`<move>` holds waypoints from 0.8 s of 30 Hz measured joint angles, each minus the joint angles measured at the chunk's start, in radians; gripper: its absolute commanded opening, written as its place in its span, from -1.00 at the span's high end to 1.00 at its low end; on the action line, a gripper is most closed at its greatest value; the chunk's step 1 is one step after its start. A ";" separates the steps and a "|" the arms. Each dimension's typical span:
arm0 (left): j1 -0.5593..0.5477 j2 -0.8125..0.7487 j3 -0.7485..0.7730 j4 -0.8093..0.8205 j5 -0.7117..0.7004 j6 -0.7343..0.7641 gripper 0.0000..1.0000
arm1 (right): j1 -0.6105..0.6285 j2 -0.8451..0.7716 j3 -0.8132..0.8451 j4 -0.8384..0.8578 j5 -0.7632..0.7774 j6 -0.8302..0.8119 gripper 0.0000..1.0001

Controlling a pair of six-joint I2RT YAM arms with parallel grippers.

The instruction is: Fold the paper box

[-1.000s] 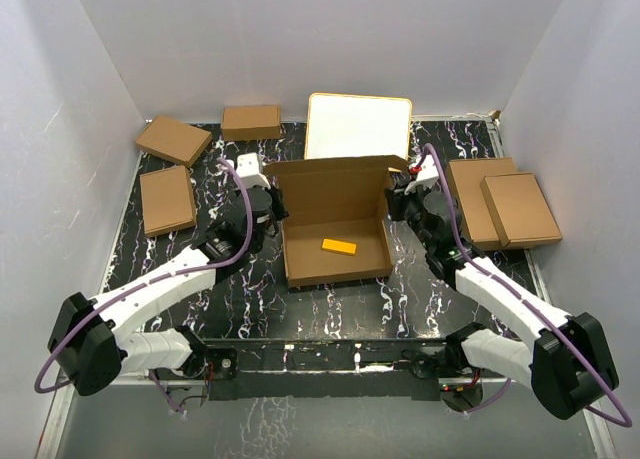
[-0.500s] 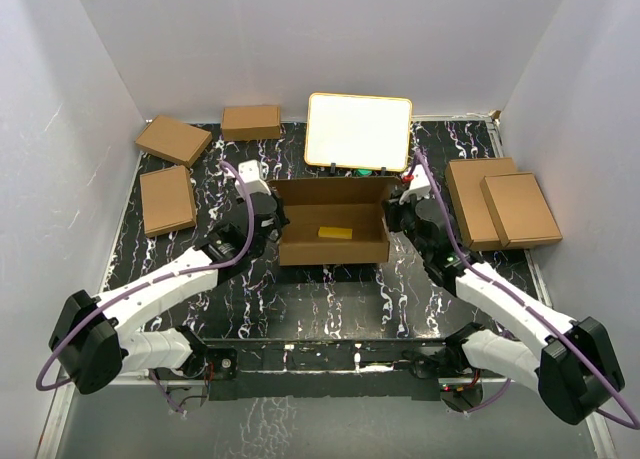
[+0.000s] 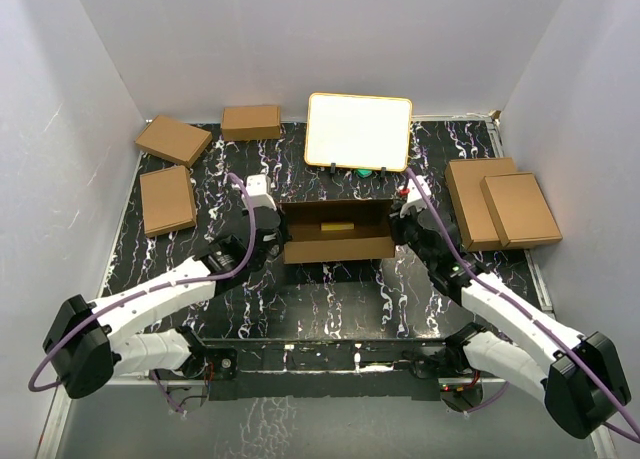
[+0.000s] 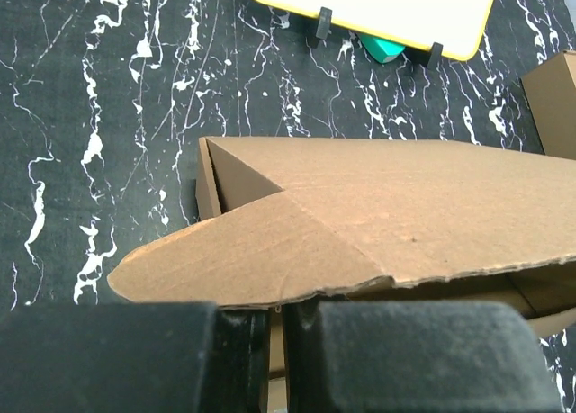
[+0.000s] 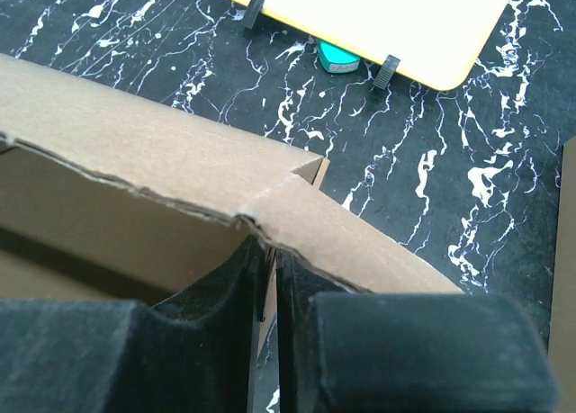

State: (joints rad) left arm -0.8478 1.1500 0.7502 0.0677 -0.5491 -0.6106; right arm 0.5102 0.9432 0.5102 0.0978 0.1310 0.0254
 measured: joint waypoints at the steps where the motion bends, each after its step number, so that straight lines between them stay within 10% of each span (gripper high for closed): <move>1: -0.004 -0.005 -0.005 -0.003 0.003 0.000 1.00 | 0.000 -0.003 -0.003 -0.004 -0.001 -0.005 0.72; 24: -0.040 -0.221 -0.061 -0.129 0.192 -0.013 0.06 | 0.016 -0.051 -0.034 -0.028 -0.032 -0.103 0.75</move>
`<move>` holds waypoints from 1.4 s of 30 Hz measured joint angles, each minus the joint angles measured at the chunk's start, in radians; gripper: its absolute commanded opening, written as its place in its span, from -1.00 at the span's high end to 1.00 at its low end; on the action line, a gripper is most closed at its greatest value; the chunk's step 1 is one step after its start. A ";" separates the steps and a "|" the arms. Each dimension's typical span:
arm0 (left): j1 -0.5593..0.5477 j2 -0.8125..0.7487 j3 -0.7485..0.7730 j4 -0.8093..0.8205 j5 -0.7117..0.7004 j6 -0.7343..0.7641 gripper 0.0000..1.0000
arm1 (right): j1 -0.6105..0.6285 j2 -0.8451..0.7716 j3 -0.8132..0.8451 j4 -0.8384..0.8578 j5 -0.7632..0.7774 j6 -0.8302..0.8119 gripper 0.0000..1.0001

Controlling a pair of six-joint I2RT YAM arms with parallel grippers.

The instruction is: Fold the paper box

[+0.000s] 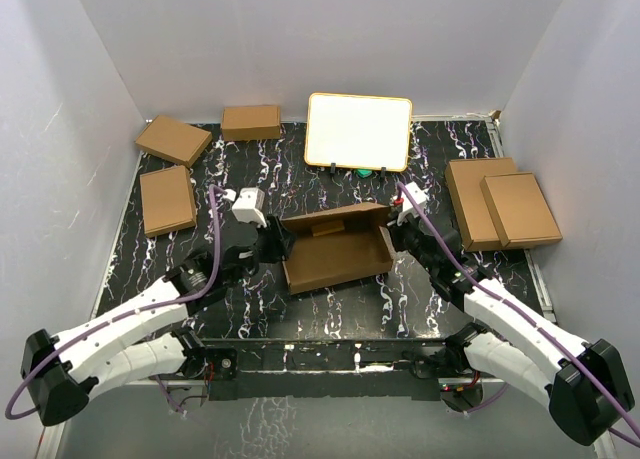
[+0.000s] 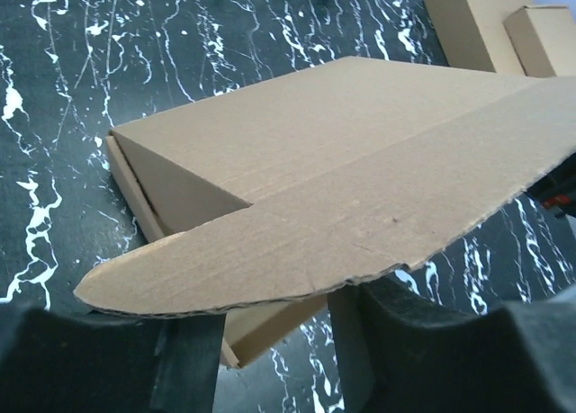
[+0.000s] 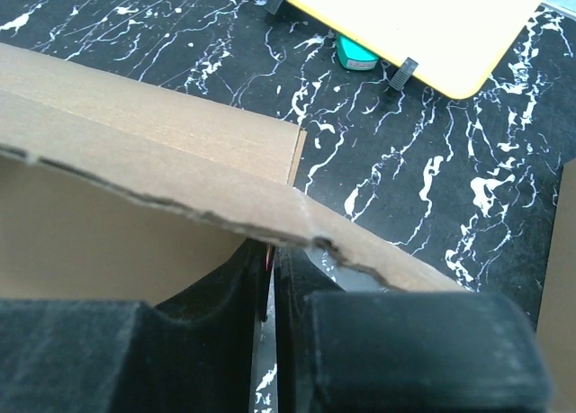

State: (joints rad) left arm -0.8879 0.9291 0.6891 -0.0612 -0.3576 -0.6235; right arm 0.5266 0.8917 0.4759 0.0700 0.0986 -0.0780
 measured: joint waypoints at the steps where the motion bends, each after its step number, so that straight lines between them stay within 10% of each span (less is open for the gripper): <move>1: 0.000 -0.018 0.000 -0.011 0.013 0.005 0.00 | 0.002 0.000 0.000 0.000 -0.005 0.000 0.75; 23: -0.010 -0.198 0.267 -0.311 0.372 0.224 -0.33 | 0.011 0.017 -0.002 0.000 -0.053 -0.022 0.78; 42: -0.011 0.064 0.555 -0.337 0.180 0.233 -0.74 | -0.035 0.026 -0.002 -0.013 -0.121 -0.026 0.79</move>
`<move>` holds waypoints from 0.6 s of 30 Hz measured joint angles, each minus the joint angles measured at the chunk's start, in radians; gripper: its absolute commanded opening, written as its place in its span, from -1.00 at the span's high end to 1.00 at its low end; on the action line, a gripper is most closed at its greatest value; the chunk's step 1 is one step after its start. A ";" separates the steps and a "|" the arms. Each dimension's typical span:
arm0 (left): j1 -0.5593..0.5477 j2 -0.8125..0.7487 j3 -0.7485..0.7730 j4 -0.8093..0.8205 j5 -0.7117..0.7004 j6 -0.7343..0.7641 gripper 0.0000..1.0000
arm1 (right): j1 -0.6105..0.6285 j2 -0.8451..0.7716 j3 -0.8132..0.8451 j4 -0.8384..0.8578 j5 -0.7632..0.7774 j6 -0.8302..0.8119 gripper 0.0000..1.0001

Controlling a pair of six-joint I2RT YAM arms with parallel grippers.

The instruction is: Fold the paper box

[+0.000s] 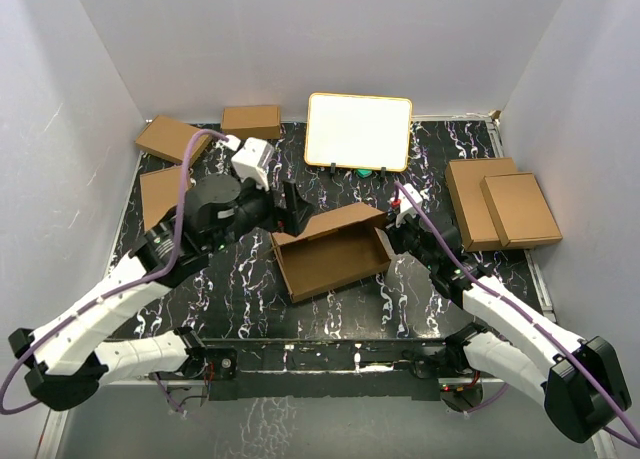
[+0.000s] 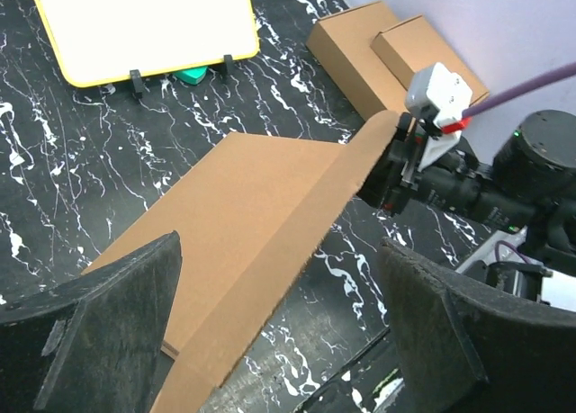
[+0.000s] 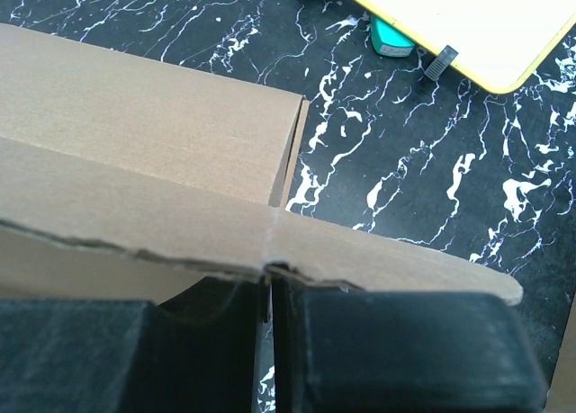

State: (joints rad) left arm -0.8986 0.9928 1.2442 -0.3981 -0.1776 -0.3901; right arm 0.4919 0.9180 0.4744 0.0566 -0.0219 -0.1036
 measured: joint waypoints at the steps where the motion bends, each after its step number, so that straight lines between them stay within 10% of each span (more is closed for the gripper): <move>1: 0.001 0.026 0.014 -0.003 -0.005 0.002 -0.74 | -0.002 0.000 0.000 -0.002 -0.003 0.000 0.79; 18: 0.291 0.149 -0.050 0.084 0.304 -0.085 -0.61 | -0.017 0.008 0.000 -0.008 -0.029 -0.001 0.76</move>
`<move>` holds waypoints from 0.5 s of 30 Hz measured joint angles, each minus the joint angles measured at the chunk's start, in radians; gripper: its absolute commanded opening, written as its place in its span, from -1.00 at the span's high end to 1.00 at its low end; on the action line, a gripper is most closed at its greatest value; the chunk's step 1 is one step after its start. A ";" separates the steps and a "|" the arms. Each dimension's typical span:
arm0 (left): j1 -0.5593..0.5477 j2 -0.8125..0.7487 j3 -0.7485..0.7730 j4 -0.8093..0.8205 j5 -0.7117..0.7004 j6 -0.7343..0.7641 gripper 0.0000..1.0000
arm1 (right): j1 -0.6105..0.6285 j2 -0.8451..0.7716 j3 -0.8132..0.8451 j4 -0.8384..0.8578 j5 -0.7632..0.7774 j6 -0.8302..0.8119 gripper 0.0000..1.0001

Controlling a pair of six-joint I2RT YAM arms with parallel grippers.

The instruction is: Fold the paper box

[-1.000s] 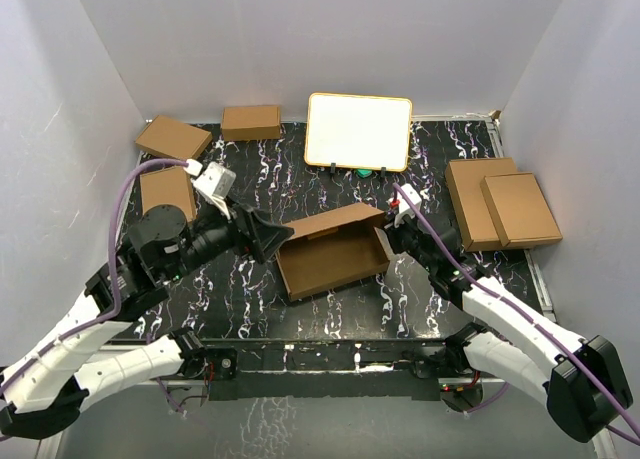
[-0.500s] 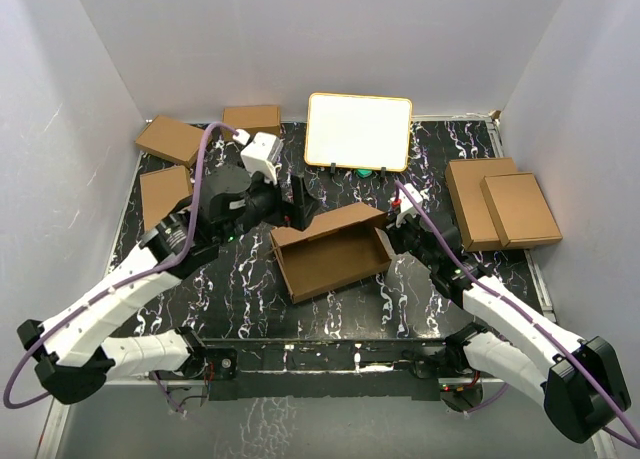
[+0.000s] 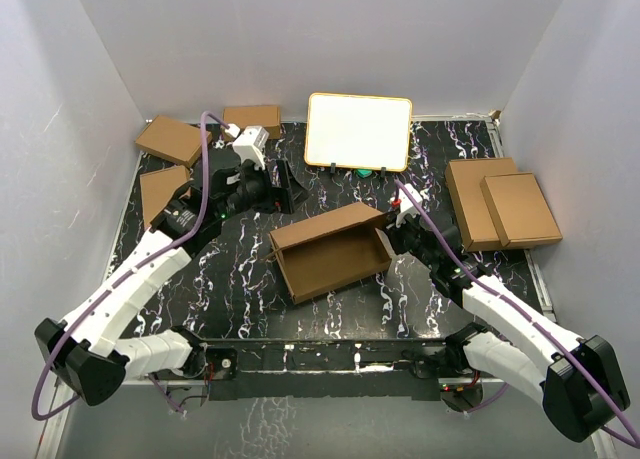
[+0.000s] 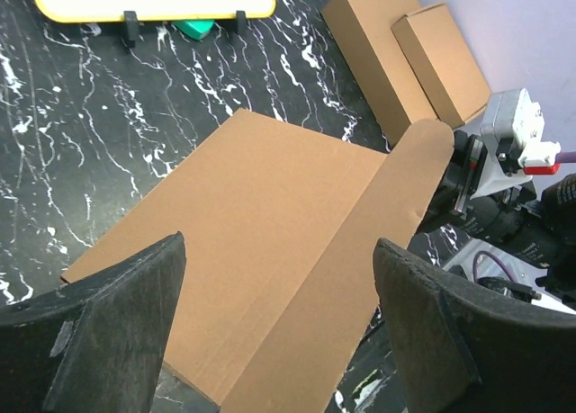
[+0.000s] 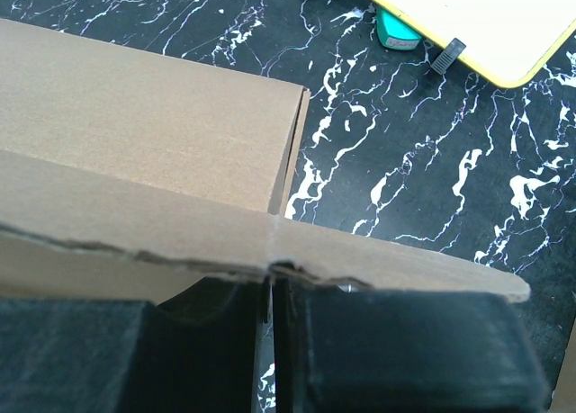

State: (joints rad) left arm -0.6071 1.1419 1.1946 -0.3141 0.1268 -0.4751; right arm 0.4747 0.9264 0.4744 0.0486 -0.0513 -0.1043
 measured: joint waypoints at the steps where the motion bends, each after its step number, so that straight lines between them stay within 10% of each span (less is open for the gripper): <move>1: 0.006 0.005 -0.006 0.003 0.020 -0.008 -0.60 | 0.000 0.000 0.000 0.000 -0.001 0.000 0.76; 15: 0.038 0.124 -0.091 0.077 0.174 -0.075 -0.21 | -0.005 0.003 0.000 -0.010 -0.018 -0.005 0.68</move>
State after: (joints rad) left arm -0.5694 1.2655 1.1034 -0.2371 0.3004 -0.5503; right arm 0.4702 0.9295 0.4744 0.0383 -0.0689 -0.1089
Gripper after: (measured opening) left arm 0.657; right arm 0.145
